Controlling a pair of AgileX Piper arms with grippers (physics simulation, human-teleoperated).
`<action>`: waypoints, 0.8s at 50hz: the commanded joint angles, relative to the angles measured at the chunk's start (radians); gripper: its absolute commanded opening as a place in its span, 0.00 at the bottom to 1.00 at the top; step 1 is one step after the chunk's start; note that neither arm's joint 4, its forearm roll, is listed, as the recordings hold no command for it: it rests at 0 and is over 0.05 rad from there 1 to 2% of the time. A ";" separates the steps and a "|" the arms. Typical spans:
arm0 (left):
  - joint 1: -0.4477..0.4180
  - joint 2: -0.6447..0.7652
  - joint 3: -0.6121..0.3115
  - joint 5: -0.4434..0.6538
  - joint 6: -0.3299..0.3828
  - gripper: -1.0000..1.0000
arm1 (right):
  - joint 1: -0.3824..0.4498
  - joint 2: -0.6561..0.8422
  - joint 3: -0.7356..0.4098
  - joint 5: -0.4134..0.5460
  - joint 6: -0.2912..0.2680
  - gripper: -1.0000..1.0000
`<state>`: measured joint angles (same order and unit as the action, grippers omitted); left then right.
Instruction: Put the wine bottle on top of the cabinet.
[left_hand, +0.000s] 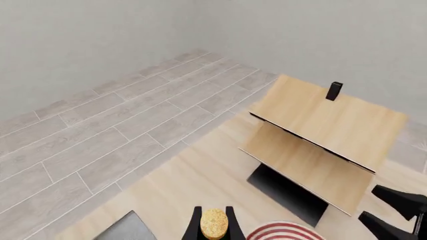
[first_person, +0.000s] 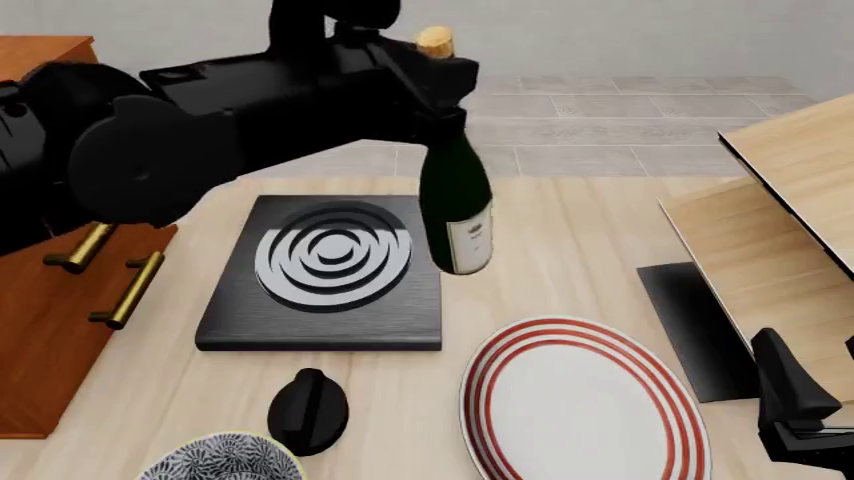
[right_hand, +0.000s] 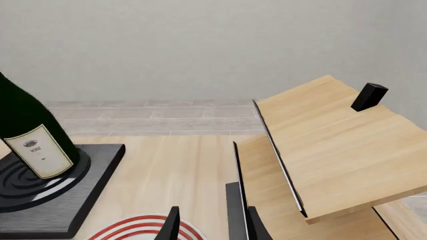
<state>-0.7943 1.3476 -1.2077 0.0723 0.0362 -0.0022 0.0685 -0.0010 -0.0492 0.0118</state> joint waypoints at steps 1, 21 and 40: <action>-0.005 -0.099 0.071 0.007 0.019 0.00 | 0.000 0.000 0.000 0.000 0.000 1.00; 0.028 -0.280 0.187 0.046 -0.002 0.00 | 0.000 0.000 0.000 0.000 0.000 1.00; 0.056 -0.417 0.238 0.131 -0.012 0.00 | 0.000 0.000 0.000 0.000 0.000 1.00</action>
<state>-0.7497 1.0046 -0.9907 0.1675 0.0209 -0.0022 0.0684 -0.0010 -0.0492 0.0118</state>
